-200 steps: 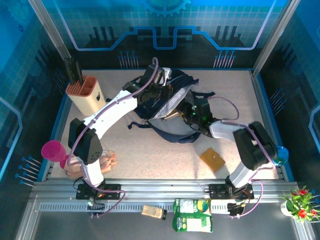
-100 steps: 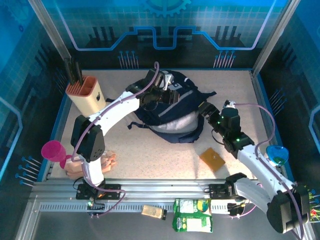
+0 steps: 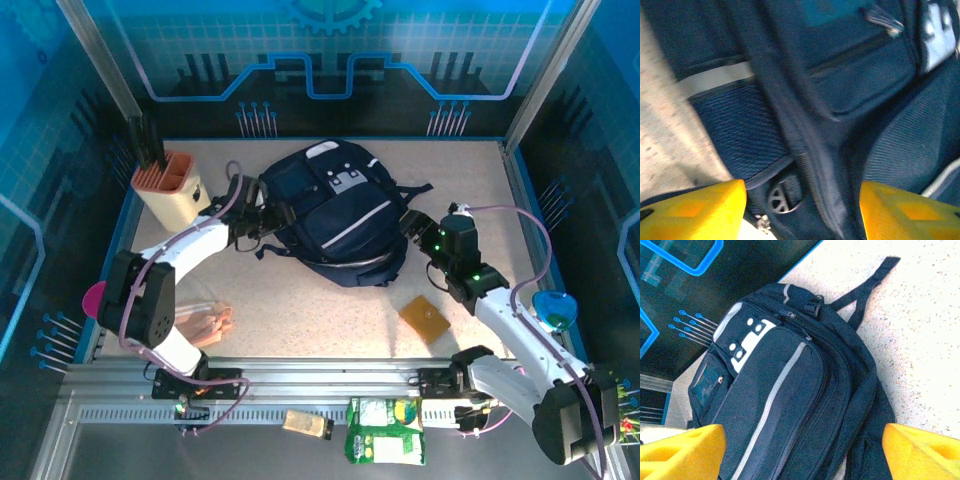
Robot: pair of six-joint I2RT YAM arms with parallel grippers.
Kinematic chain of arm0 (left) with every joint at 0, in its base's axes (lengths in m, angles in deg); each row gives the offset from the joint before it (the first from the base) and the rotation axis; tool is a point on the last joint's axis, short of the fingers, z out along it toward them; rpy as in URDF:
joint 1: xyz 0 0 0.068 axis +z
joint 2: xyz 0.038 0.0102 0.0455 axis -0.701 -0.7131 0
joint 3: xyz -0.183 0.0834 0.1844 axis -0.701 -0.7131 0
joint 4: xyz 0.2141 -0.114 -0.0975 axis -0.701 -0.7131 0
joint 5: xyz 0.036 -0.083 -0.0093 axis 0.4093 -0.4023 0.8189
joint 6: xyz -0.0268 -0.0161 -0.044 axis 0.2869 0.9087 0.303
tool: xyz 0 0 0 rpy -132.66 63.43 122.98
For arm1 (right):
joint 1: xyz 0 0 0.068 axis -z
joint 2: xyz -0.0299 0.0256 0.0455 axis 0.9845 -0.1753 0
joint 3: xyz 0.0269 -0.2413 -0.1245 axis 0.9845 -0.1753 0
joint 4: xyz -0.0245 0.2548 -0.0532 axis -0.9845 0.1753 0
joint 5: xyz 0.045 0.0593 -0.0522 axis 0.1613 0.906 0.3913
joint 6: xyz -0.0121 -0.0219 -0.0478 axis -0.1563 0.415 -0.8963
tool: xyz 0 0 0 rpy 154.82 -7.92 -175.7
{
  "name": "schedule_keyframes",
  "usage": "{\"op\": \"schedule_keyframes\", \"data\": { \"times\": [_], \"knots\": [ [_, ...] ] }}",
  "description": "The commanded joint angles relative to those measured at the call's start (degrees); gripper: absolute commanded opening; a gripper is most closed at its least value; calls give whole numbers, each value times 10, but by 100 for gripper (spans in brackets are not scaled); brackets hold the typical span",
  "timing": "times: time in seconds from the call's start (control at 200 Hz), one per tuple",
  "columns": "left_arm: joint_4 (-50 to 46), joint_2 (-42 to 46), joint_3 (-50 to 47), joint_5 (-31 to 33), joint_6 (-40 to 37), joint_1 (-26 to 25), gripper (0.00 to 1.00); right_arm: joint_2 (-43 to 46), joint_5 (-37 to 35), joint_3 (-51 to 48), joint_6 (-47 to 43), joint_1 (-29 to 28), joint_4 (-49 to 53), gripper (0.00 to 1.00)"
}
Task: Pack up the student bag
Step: Close the student bag at the top-center of the table, then rotate the student bag at the top-center of the table.
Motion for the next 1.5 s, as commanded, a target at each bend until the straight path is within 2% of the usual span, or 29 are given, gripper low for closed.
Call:
{"op": "schedule_keyframes", "data": {
  "times": [0.0,0.285,0.525,0.68,0.88,1.026,1.201,1.386,1.496],
  "knots": [
    [57,15,-45,-4,69,25,60,-11,12,11,-2,7,-4,83],
    [107,-44,-59,-15,109,41,57,-32,37,9,10,8,-7,83],
    [143,-123,-13,-59,125,41,53,-56,69,-8,29,6,-7,82],
    [159,-137,-6,-65,131,41,43,-69,72,-16,22,4,23,82],
    [154,-127,-7,-61,123,41,19,-99,76,-24,13,3,68,82],
    [141,-107,-9,-57,113,41,8,-130,95,-28,20,-2,61,80],
    [127,-72,-13,-59,103,41,0,-187,136,-15,24,-7,12,67],
    [118,-39,-21,-67,103,41,0,-267,151,53,-10,-6,-22,45],
    [118,-23,-32,-76,109,37,0,-310,141,102,-46,-1,-39,40]
  ]
}}
